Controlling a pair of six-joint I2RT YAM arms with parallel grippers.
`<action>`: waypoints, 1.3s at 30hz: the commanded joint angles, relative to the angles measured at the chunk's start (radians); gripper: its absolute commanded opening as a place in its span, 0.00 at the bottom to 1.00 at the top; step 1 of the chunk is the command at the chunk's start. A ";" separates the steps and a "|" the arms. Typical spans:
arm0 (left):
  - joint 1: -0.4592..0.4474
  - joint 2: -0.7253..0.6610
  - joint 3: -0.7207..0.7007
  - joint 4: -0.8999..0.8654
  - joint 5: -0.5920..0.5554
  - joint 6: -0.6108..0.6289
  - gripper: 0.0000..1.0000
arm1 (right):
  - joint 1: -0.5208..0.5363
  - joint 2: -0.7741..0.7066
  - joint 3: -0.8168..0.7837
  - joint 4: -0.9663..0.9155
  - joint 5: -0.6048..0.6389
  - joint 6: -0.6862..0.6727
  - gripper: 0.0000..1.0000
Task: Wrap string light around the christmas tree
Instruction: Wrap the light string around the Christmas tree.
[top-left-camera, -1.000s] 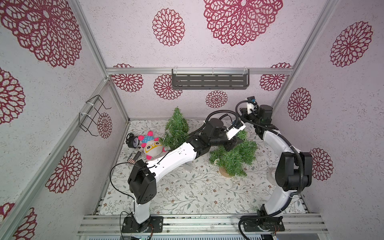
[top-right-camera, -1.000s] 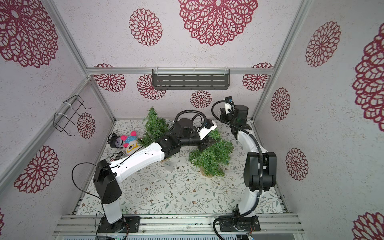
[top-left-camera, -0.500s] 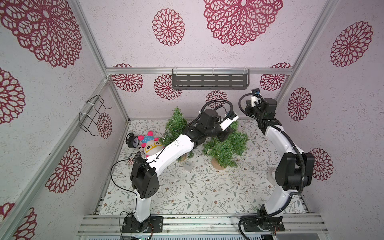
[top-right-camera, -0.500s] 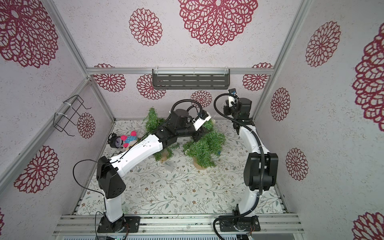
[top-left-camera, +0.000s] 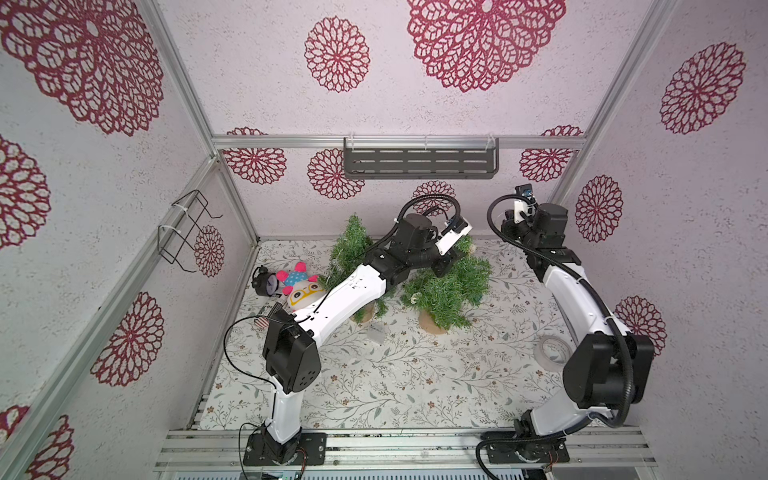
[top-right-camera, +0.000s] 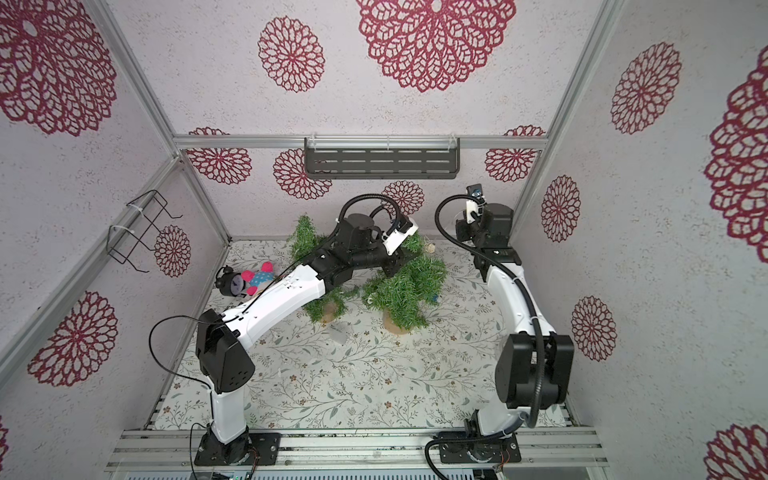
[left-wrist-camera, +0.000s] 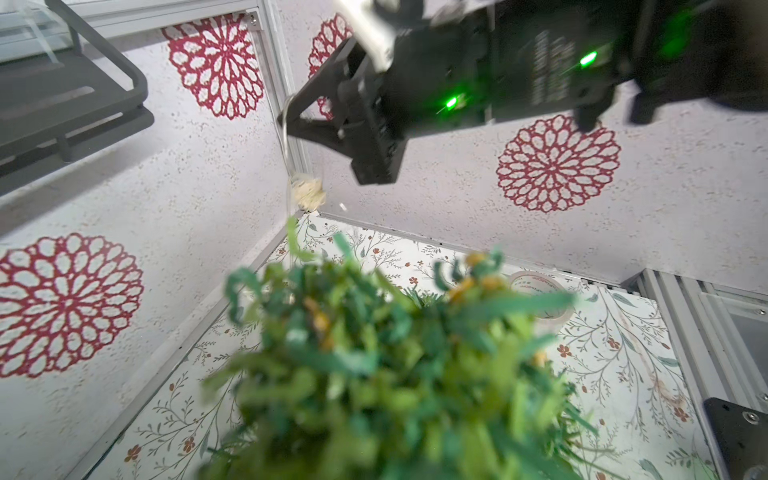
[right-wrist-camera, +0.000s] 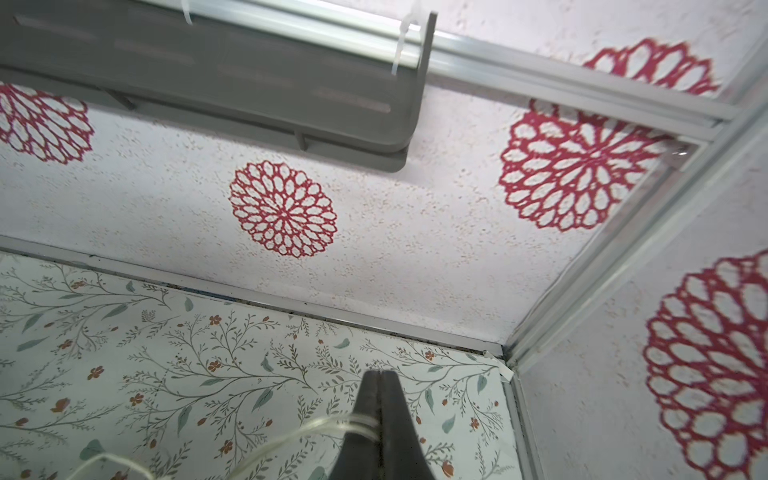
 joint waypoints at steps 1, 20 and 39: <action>0.013 0.043 0.004 0.032 -0.113 0.050 0.00 | -0.005 -0.113 0.013 -0.101 0.005 0.060 0.00; 0.033 0.204 0.161 0.100 -0.171 -0.049 0.00 | 0.020 -0.262 0.227 -0.786 -0.262 0.390 0.00; 0.037 0.074 0.036 0.095 -0.001 -0.082 0.40 | 0.073 -0.321 -0.175 -0.414 -0.420 0.621 0.00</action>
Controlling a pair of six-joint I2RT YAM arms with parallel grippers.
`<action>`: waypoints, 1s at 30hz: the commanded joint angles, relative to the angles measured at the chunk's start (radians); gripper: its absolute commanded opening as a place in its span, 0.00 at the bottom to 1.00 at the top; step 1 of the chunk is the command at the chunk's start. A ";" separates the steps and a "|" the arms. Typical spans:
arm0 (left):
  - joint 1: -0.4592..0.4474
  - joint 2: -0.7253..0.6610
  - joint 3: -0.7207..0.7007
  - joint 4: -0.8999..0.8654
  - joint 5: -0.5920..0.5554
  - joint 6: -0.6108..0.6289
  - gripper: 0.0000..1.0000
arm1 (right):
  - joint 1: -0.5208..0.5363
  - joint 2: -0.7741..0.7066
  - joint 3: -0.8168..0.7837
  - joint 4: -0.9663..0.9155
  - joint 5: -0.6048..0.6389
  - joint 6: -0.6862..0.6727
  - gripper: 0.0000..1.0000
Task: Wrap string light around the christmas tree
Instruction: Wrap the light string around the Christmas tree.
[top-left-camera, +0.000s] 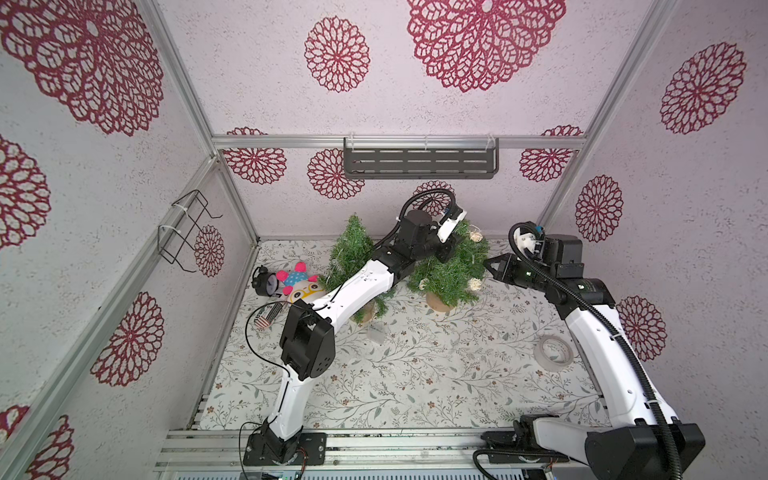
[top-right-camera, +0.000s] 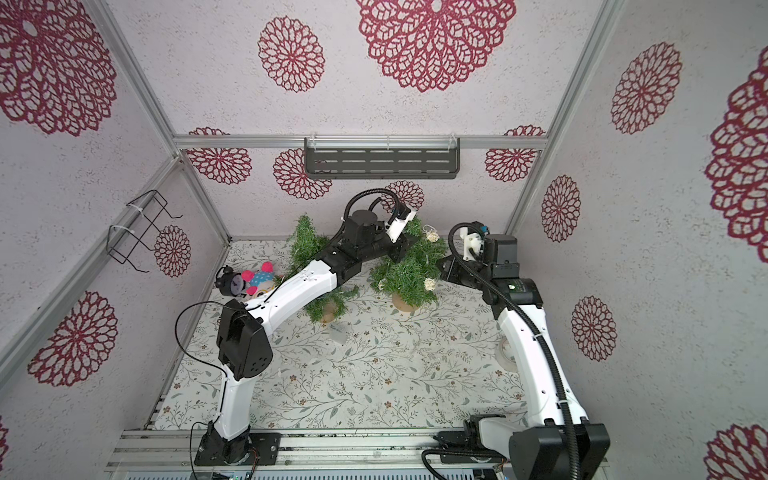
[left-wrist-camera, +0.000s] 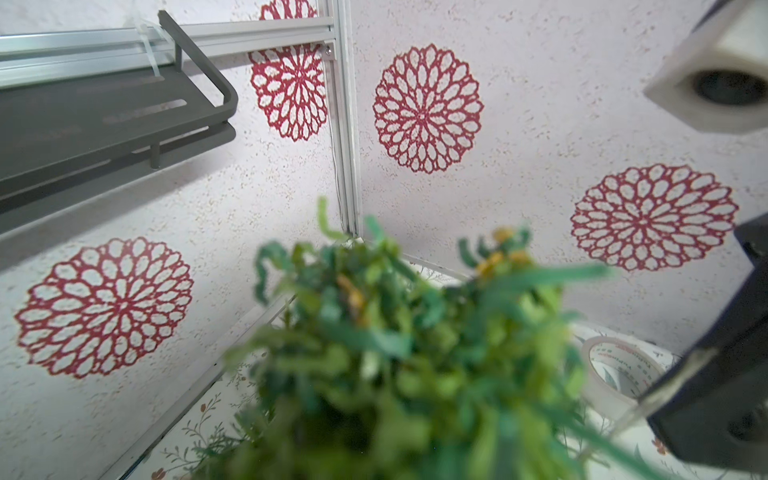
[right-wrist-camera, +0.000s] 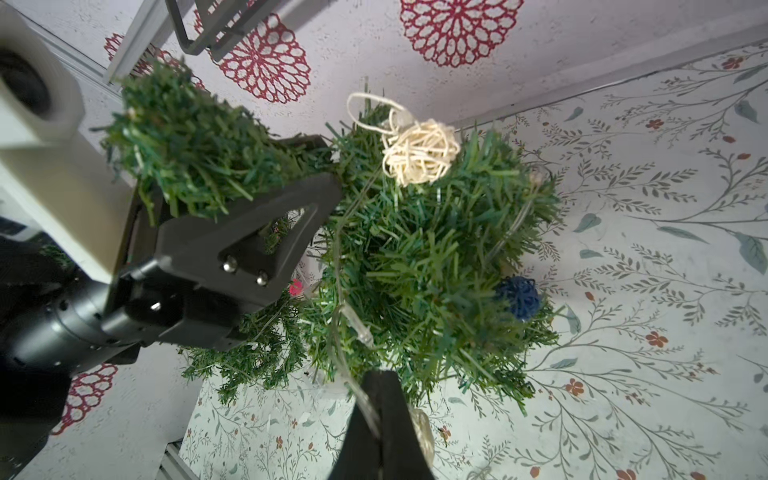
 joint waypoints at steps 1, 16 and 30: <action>0.006 -0.057 -0.039 -0.058 0.043 0.003 0.44 | -0.003 -0.010 -0.004 0.076 -0.012 0.028 0.00; 0.024 -0.182 -0.097 -0.091 0.132 -0.062 0.77 | -0.028 -0.008 -0.054 0.175 -0.024 0.112 0.00; -0.110 -0.469 -0.610 0.115 -0.078 -0.213 0.77 | -0.032 -0.070 -0.121 0.309 -0.083 0.286 0.00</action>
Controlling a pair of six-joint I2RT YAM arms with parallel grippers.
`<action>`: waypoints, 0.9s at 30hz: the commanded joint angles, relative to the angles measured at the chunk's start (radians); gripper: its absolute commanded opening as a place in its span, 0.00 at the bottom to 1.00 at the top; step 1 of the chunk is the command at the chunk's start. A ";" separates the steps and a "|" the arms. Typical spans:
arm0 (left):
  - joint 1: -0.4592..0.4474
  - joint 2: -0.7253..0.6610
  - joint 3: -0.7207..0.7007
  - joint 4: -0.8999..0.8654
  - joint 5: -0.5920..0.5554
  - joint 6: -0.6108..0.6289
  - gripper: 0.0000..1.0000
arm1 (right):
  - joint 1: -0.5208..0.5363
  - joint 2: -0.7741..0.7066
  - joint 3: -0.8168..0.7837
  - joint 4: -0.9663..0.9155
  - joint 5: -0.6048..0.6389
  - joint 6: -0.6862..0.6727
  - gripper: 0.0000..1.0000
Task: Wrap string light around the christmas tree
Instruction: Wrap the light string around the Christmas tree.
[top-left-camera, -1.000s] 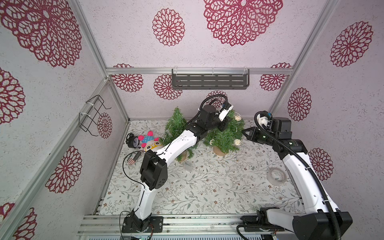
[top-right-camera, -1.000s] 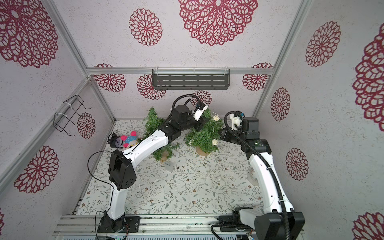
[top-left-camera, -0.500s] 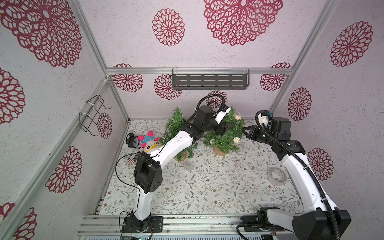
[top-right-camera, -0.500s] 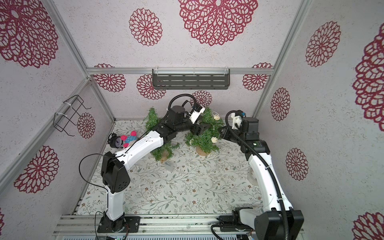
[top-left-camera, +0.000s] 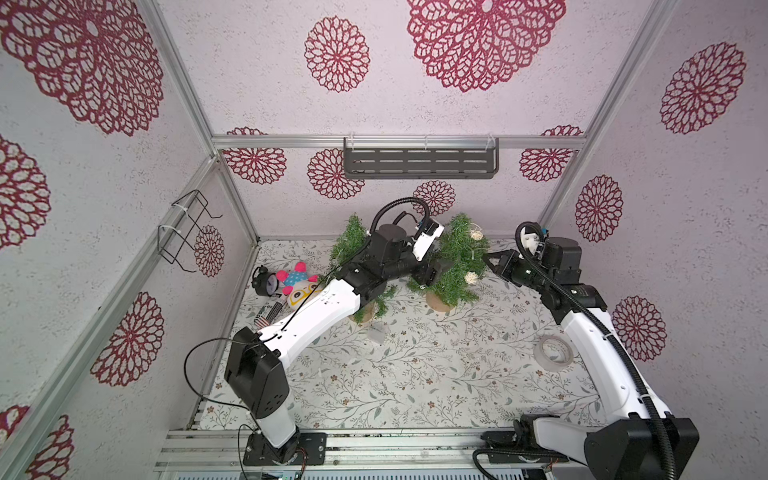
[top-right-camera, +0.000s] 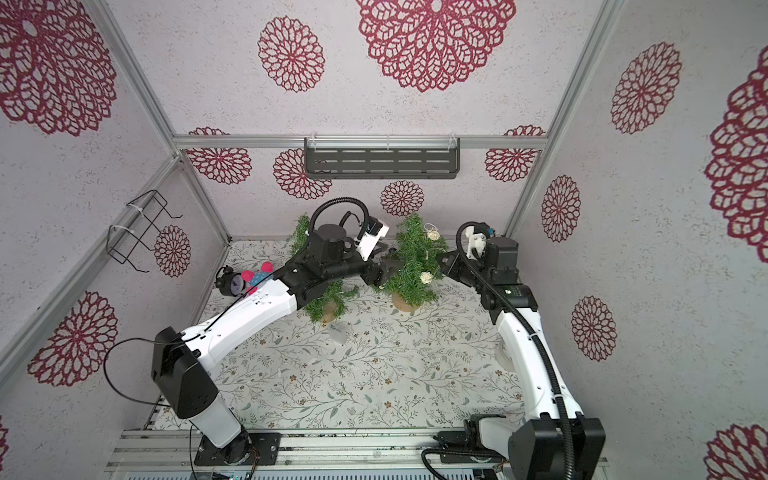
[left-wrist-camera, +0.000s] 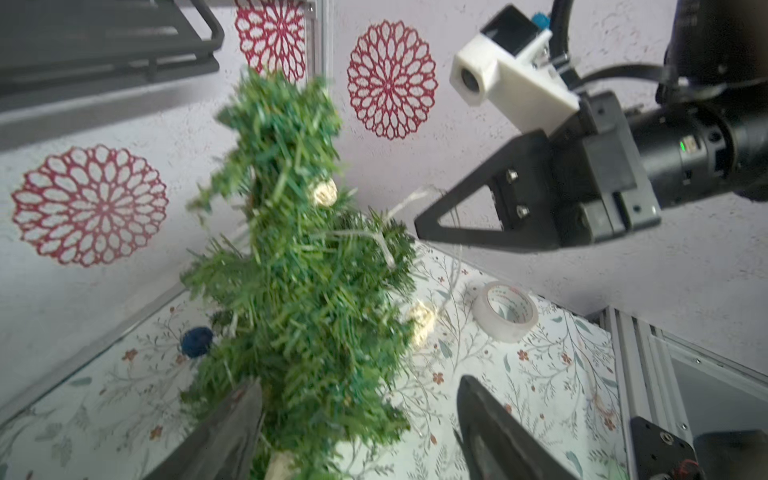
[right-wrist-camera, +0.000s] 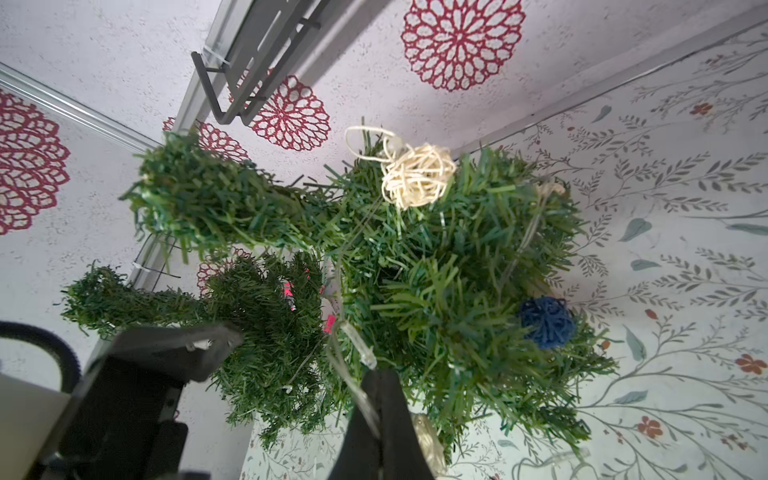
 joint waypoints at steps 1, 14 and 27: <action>-0.094 -0.023 -0.124 0.148 -0.086 -0.064 0.77 | -0.003 -0.058 -0.005 0.089 -0.035 0.082 0.00; -0.201 0.196 -0.277 0.630 -0.156 -0.088 0.81 | -0.002 -0.113 -0.064 0.219 -0.107 0.244 0.00; -0.207 0.375 -0.182 0.706 -0.170 -0.076 0.62 | 0.000 -0.131 -0.071 0.259 -0.130 0.291 0.00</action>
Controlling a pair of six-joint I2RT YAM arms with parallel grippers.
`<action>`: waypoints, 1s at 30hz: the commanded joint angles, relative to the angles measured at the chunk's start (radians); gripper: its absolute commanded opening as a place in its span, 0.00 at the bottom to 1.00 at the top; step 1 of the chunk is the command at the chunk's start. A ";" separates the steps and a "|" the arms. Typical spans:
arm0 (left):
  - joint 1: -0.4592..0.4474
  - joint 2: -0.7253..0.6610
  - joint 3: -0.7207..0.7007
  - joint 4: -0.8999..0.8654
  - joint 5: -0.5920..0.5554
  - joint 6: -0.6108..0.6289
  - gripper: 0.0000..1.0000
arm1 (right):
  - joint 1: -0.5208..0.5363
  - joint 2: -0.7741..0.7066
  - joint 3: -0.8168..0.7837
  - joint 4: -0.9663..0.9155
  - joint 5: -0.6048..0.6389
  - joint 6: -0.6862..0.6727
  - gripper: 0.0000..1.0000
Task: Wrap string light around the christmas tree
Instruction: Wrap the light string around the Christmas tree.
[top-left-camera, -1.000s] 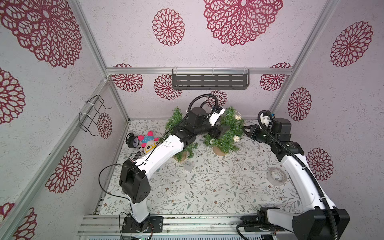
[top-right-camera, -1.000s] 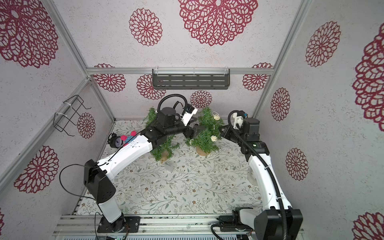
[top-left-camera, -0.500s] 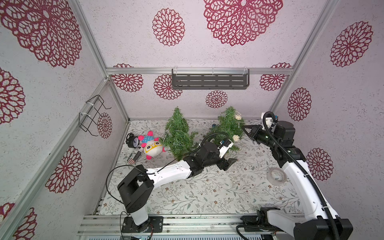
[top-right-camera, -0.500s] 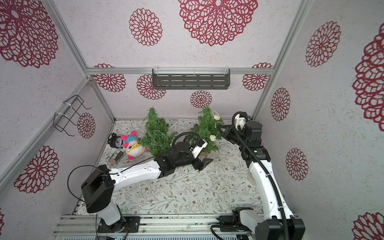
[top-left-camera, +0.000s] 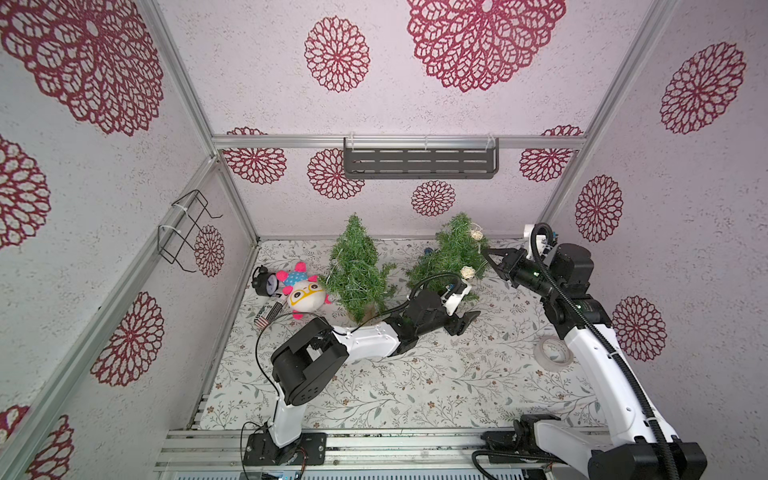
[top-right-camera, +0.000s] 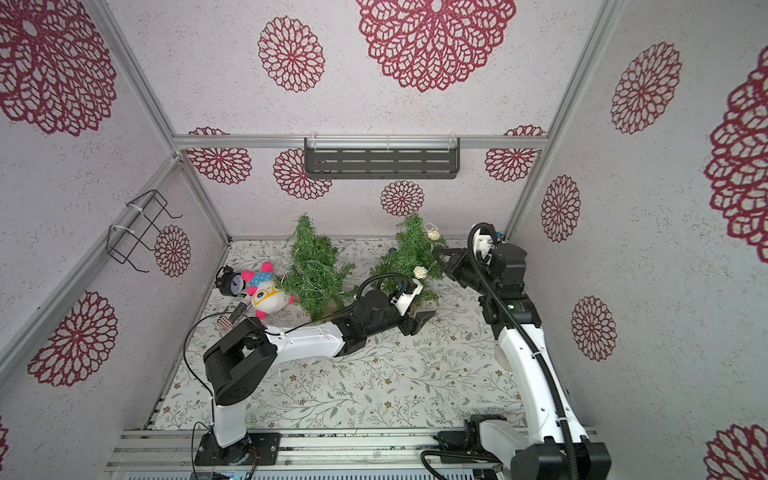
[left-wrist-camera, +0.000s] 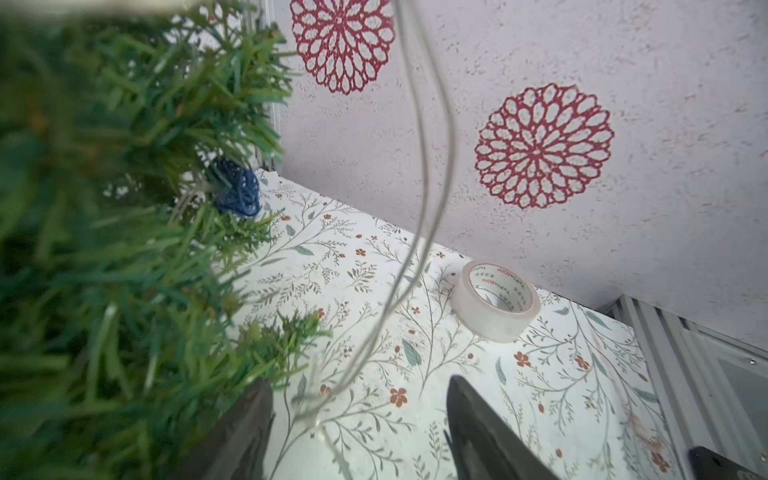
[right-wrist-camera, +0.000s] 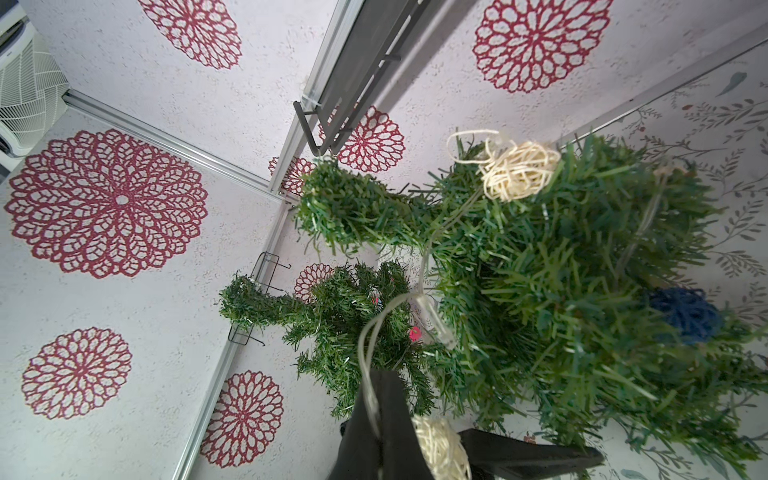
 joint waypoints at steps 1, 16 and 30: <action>-0.005 0.032 0.020 0.060 -0.007 -0.008 0.57 | -0.001 -0.033 0.007 0.052 -0.019 0.018 0.00; -0.007 -0.225 -0.204 -0.023 -0.048 -0.041 0.00 | -0.008 -0.020 -0.004 0.047 0.006 -0.020 0.00; -0.005 -0.485 -0.245 -0.341 -0.166 -0.083 0.00 | -0.007 -0.053 -0.019 -0.236 0.174 -0.354 0.35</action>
